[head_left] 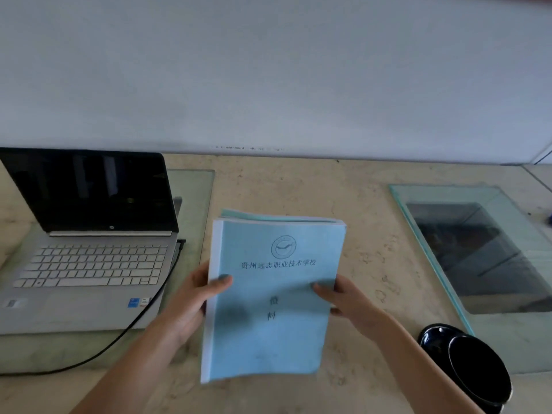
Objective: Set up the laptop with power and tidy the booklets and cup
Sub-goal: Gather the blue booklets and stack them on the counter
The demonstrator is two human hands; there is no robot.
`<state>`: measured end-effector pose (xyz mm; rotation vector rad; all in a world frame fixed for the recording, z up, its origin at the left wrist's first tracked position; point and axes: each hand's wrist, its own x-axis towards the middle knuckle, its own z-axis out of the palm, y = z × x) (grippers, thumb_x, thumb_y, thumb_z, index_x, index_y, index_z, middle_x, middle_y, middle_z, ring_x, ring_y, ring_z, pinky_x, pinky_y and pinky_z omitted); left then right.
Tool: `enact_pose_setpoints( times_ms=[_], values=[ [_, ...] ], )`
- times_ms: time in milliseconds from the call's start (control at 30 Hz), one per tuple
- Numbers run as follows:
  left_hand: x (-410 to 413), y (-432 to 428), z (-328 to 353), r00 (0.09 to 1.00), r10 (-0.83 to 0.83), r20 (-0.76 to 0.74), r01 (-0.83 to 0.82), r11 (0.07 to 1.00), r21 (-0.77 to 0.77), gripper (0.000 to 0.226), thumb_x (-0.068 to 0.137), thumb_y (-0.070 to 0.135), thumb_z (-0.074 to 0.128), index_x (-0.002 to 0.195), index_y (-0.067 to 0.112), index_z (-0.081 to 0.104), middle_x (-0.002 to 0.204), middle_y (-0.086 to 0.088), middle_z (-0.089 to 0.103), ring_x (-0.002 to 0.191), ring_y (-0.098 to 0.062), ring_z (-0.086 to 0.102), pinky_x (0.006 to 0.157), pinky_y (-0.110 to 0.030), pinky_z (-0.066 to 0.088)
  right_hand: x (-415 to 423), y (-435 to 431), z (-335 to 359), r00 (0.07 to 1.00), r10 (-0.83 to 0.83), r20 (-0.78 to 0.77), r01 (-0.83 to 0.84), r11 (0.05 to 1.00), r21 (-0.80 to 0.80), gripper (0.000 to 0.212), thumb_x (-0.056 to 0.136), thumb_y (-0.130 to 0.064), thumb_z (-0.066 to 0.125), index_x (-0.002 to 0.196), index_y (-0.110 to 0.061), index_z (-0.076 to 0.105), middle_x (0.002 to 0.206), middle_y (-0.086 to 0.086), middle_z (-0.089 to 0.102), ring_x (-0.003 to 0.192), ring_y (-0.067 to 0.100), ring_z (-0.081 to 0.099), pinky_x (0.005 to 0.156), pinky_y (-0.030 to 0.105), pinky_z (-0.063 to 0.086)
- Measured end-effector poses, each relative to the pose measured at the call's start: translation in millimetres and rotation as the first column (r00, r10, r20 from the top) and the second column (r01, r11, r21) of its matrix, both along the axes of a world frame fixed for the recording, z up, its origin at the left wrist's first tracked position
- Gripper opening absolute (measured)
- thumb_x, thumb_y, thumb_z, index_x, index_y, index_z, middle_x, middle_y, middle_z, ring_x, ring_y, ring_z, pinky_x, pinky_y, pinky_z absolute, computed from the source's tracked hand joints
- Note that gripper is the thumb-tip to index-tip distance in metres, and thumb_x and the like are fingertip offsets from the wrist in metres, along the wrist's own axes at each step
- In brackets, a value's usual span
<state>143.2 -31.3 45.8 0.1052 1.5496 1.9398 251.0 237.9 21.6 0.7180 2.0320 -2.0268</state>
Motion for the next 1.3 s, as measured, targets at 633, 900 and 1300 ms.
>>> enact_pose_setpoints(
  times_ms=[633, 900, 1300],
  values=[
    [-69.1, 4.1, 7.4, 0.965, -0.017, -0.260, -0.013, 0.993, -0.113, 0.040, 0.079, 0.030, 0.071, 0.115, 0.040, 0.056, 0.112, 0.016, 0.069, 0.099, -0.004, 0.067, 0.070, -0.016, 0.055, -70.5, -6.9, 21.0, 0.967, 0.034, -0.253, 0.046, 0.952, 0.304, 0.028, 0.093, -0.002, 0.052, 0.117, -0.015, 0.051, 0.107, -0.003, 0.060, 0.082, -0.020, 0.056, 0.067, 0.002, 0.045],
    [-89.8, -16.1, -11.1, 0.940, -0.152, -0.305, 0.026, 0.925, -0.379, 0.040, 0.077, 0.012, 0.075, 0.106, 0.035, 0.061, 0.113, 0.014, 0.068, 0.113, -0.004, 0.059, 0.101, -0.031, 0.045, -74.6, 9.6, 5.3, 0.977, 0.132, -0.169, -0.059, 0.923, 0.381, 0.039, 0.091, 0.005, 0.051, 0.103, -0.031, 0.053, 0.105, -0.011, 0.062, 0.090, -0.016, 0.057, 0.077, 0.009, 0.049],
    [-150.2, 17.2, -35.4, 0.971, 0.047, -0.236, -0.144, 0.899, -0.413, 0.030, 0.074, 0.017, 0.077, 0.104, 0.016, 0.070, 0.091, 0.010, 0.076, 0.088, -0.005, 0.071, 0.073, -0.013, 0.053, -147.8, 28.4, -21.1, 0.976, -0.008, -0.217, 0.059, 0.971, 0.230, 0.031, 0.096, -0.001, 0.044, 0.120, -0.016, 0.057, 0.115, 0.003, 0.066, 0.102, 0.017, 0.064, 0.086, 0.036, 0.054]
  ],
)
